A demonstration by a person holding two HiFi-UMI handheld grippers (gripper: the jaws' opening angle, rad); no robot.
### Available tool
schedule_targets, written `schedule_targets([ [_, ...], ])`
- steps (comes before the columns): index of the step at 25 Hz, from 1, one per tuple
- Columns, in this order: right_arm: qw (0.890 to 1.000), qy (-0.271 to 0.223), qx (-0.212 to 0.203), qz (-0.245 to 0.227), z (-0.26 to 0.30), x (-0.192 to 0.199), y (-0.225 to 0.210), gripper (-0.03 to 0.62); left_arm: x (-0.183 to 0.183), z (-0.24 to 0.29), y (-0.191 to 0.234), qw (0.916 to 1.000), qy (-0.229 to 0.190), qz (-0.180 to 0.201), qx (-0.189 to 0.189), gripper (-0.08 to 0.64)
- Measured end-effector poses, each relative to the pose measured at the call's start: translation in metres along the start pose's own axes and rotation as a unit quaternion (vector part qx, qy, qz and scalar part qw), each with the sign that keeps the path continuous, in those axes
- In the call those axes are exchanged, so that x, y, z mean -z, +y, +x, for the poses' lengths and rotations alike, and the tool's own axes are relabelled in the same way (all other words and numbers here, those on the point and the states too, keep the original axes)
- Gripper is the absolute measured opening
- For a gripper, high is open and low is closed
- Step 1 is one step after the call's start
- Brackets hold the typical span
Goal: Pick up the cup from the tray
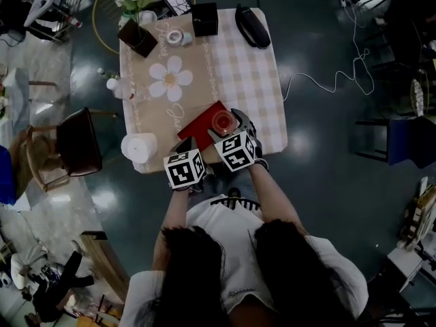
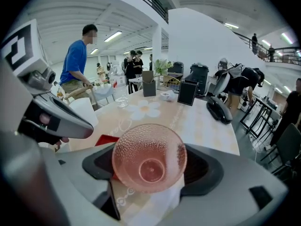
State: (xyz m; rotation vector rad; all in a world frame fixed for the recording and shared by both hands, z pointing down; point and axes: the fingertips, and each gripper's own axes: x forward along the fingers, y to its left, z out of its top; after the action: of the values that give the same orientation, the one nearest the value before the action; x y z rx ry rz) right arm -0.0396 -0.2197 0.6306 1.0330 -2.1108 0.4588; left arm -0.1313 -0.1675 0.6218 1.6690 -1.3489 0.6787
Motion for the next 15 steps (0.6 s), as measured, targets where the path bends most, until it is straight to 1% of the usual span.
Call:
schedule_targets([
  [5, 1.0, -0.002, 0.017, 0.007, -0.009, 0.001, -0.011, 0.403, -0.005, 0.003, -0.009, 0.9998, -0.004, 0.018, 0.01, 0.008],
  [9, 0.999, -0.01, 0.041, 0.025, -0.021, 0.005, -0.026, 0.403, -0.006, 0.006, -0.021, 0.9993, -0.001, 0.029, 0.021, 0.008],
  [15, 0.996, -0.004, 0.071, 0.045, -0.037, 0.021, -0.051, 0.403, -0.007, 0.012, -0.041, 0.9979, 0.001, 0.051, 0.04, 0.008],
])
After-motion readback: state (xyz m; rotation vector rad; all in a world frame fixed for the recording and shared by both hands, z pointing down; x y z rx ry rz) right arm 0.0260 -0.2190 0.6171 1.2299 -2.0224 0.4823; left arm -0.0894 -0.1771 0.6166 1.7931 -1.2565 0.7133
